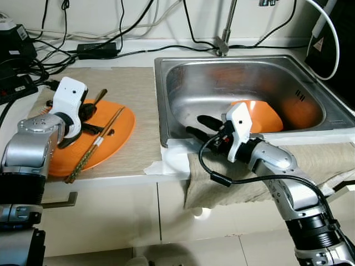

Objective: Kitchen organization

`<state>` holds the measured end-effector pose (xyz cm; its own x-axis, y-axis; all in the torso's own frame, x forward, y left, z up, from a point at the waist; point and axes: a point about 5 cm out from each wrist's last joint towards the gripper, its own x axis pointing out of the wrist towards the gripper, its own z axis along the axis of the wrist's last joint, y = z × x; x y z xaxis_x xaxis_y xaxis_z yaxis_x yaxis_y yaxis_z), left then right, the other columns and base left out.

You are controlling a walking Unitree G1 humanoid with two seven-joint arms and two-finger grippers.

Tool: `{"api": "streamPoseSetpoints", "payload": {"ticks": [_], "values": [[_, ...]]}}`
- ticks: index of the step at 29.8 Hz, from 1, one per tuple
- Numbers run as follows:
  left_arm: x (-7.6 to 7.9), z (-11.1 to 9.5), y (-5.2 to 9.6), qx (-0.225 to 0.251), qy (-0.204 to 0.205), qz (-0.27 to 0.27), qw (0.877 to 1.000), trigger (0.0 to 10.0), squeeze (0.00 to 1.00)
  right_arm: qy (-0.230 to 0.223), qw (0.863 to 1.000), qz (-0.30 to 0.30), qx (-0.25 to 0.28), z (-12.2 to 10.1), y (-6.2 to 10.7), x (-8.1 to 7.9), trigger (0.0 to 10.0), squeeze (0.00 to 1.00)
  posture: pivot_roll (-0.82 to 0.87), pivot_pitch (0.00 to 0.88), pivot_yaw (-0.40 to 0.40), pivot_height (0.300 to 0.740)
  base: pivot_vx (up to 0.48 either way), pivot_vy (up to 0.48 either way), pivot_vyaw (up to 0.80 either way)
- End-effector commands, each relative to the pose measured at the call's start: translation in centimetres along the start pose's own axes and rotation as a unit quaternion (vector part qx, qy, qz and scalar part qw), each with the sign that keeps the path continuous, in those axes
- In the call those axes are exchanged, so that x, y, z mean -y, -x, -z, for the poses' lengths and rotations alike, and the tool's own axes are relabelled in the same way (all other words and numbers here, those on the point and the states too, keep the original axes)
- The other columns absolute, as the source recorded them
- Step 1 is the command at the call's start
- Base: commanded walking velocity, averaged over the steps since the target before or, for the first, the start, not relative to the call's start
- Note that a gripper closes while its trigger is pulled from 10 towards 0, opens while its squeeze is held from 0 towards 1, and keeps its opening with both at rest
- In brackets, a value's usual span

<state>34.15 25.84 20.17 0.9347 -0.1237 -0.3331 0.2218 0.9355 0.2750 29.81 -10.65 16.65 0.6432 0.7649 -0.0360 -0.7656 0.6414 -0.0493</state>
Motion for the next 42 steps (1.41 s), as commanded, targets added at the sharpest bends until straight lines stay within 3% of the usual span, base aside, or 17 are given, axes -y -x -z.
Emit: {"api": "streamPoseSetpoints", "payload": {"ticks": [1,7,38,42], "values": [[-0.2,-1.3,0.3,0.021,-0.003,0.001,1.000,0.0,0.02,0.003,1.000,0.010,-0.002,-0.2,0.1,0.4,10.0,0.00,0.08,0.015,-0.001,0.740,0.000,0.000,0.00],[0.8,-2.6,0.3,0.048,-0.007,0.021,0.999,0.0,0.01,-0.006,1.000,0.016,0.009,-0.6,-0.1,0.4,10.0,0.00,0.08,0.018,0.000,0.740,0.000,0.000,0.00],[3.0,-3.2,0.3,0.075,0.015,0.058,0.995,0.0,0.00,0.007,0.998,0.056,0.024,-1.0,-0.3,1.2,10.0,0.00,0.07,0.021,0.005,0.740,0.000,0.000,0.00],[3.9,-3.5,0.2,0.086,0.019,0.077,0.993,0.0,0.00,0.014,0.998,0.059,0.019,-1.0,-0.4,1.7,10.0,0.00,0.07,0.016,0.004,0.740,0.000,0.000,0.00]]}}
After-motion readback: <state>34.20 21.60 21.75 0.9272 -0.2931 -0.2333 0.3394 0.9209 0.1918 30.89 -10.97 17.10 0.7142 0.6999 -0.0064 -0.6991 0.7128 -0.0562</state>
